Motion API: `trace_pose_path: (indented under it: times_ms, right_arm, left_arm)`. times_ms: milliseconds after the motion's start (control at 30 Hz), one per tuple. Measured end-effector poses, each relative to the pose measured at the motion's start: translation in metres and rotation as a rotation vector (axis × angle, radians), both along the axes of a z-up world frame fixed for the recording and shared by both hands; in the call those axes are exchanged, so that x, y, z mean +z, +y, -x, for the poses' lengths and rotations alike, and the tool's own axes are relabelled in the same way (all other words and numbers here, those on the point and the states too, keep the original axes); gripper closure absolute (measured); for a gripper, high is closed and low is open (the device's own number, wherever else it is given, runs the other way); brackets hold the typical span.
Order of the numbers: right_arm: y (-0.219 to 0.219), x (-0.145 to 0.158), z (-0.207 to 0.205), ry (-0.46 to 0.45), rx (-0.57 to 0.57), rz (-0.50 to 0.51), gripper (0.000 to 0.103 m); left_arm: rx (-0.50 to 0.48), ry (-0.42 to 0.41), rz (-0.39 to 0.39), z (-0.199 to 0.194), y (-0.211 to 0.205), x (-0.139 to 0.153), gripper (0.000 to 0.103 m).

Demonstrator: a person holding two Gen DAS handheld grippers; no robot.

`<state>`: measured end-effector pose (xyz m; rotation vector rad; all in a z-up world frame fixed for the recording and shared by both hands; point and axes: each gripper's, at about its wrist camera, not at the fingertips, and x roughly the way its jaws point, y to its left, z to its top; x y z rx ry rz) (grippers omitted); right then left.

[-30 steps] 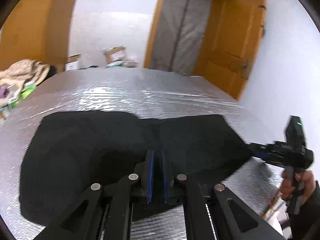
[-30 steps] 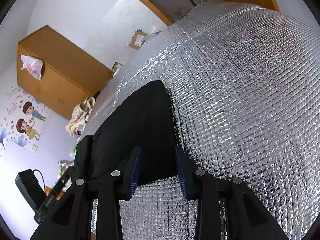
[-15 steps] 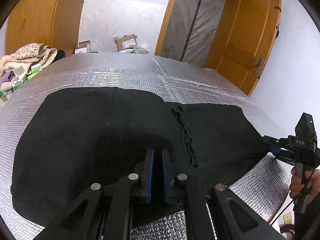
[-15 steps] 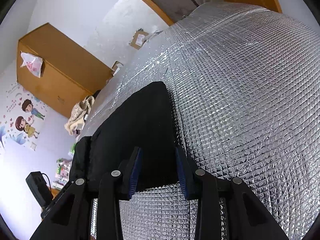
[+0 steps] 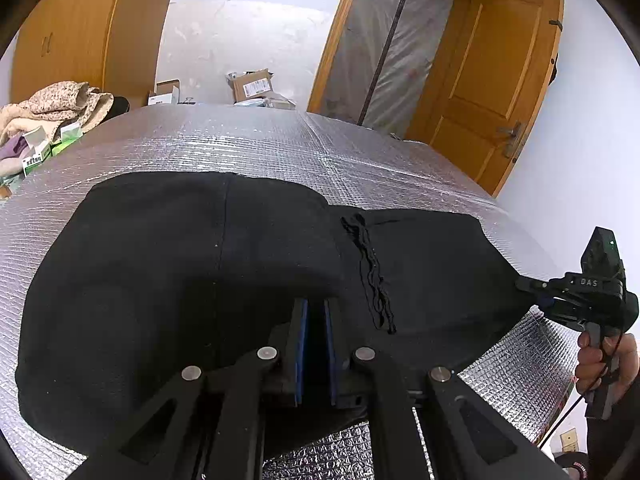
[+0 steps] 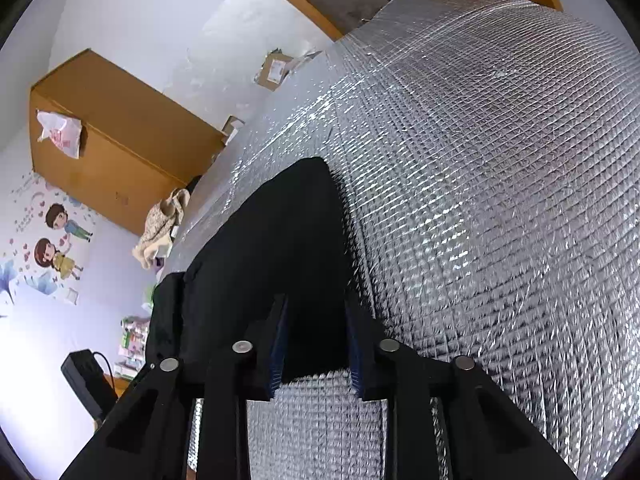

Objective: Fold clothes

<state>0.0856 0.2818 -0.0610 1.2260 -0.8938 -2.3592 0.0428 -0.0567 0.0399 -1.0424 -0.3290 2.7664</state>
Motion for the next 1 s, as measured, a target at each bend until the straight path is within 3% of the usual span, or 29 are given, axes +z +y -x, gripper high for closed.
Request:
trace_pose_path:
  times_ms: [67, 300, 533, 633, 1000]
  right_arm:
    - [0.000, 0.000, 0.000, 0.001, 0.001, -0.009, 0.091]
    - [0.007, 0.010, -0.005, 0.053, -0.011, 0.060, 0.093]
    - [0.004, 0.047, -0.005, 0.142, 0.007, 0.094, 0.093]
    - [0.003, 0.064, -0.003, 0.180, 0.013, 0.095, 0.093]
    - [0.025, 0.097, -0.011, 0.258, -0.055, 0.055, 0.093]
  left_arm:
    - [0.000, 0.000, -0.002, 0.000, 0.001, 0.000, 0.095]
    - [-0.002, -0.005, 0.004, 0.002, 0.004, 0.001, 0.095]
    - [-0.016, -0.015, 0.000, 0.007, 0.008, 0.001, 0.095]
    - [-0.054, -0.024, 0.030, 0.012, 0.015, 0.002, 0.095]
    - [-0.165, -0.034, 0.008, 0.039, 0.055, 0.006, 0.095]
